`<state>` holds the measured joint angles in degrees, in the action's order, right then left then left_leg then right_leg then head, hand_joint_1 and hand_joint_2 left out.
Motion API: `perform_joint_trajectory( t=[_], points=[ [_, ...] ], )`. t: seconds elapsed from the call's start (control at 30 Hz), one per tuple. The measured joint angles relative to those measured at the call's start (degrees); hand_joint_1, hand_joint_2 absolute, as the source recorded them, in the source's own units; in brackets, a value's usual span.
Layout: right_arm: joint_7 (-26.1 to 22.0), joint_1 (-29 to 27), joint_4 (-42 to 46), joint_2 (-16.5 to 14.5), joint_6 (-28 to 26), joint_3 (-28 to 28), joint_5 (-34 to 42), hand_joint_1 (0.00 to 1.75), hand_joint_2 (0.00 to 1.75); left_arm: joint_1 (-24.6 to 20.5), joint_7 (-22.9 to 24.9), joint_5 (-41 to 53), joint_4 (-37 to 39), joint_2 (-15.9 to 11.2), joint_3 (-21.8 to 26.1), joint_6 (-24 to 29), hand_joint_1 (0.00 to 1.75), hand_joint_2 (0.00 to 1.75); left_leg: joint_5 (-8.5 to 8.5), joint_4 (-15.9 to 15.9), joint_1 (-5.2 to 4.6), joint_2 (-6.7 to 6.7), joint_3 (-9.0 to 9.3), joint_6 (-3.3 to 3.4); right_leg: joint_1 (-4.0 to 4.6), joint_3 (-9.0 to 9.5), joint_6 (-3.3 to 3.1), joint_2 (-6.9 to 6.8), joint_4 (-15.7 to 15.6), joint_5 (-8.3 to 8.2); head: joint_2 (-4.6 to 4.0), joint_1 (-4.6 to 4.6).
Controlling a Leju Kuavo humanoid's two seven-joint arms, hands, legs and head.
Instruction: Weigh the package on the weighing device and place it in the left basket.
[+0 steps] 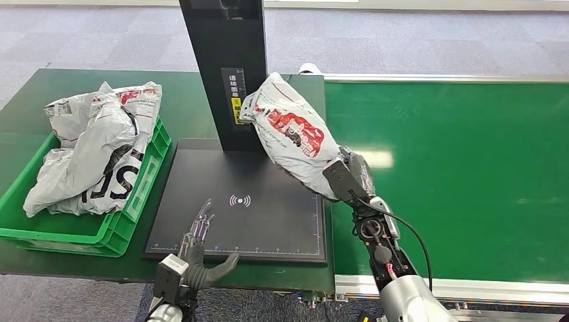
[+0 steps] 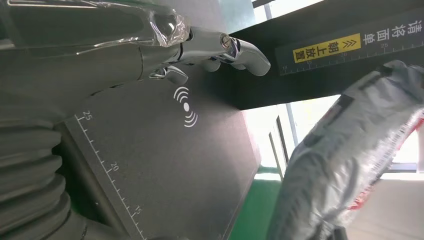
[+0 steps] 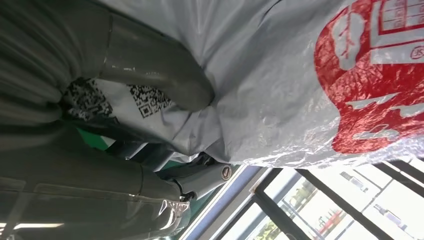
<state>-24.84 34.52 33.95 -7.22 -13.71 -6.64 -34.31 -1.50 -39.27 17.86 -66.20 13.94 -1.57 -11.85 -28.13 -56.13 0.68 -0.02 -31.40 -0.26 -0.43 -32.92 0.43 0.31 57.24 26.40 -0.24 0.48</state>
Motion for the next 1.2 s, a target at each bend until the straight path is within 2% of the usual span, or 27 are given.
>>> perform_joint_trajectory(
  t=[0.1, 0.27, 0.53, 0.7, 1.2],
  points=[
    [0.14, 1.13, -2.48, 0.03, -1.15, -0.88, -0.57, 0.00, 1.75, -0.33, 0.21, 0.01, 0.08, 0.00, -0.19, -0.11, 0.00, 1.75, 0.00, 0.00, 0.00, 0.00, 0.00, 0.00, 0.00, 0.00, 0.00, 0.00, 0.00, 0.00, 0.00, 0.00],
    [-2.34, 1.95, -4.38, 0.12, -1.05, -0.86, 1.26, 0.00, 1.75, -0.54, 0.37, 0.02, 0.21, 0.00, -0.35, -0.06, 0.00, 1.75, 0.00, 0.00, 0.00, 0.00, 0.00, 0.00, 0.00, -0.01, 0.00, 0.00, 0.00, 0.00, 0.00, 0.00],
    [-5.70, 1.94, -5.54, 0.33, 6.28, 0.63, 4.64, 0.00, 1.75, -1.88, 0.48, -0.01, 1.14, -0.07, -0.38, 0.11, 0.00, 1.75, 0.00, 0.00, 0.00, 0.00, 0.00, 0.00, 0.00, -0.01, 0.00, 0.00, -0.01, 0.00, 0.00, 0.01],
    [-6.56, 1.88, -6.22, 0.15, 9.05, 0.81, 4.92, 0.00, 1.75, -3.13, 0.29, -0.47, 2.38, -0.31, -0.44, 0.27, 0.00, 1.75, 0.00, 0.00, 0.00, 0.00, 0.00, 0.00, 0.00, -0.01, 0.00, 0.01, 0.00, 0.00, 0.00, 0.00],
    [-7.49, 1.75, -6.80, -2.17, 10.96, 0.71, 4.56, 0.00, 1.75, -3.52, -0.14, -0.95, 3.23, -0.87, -0.68, 0.72, 0.00, 1.75, 0.00, 0.00, 0.00, 0.00, 0.00, 0.00, 0.00, -0.02, 0.00, 0.01, 0.00, 0.00, 0.00, 0.00]
  ],
)
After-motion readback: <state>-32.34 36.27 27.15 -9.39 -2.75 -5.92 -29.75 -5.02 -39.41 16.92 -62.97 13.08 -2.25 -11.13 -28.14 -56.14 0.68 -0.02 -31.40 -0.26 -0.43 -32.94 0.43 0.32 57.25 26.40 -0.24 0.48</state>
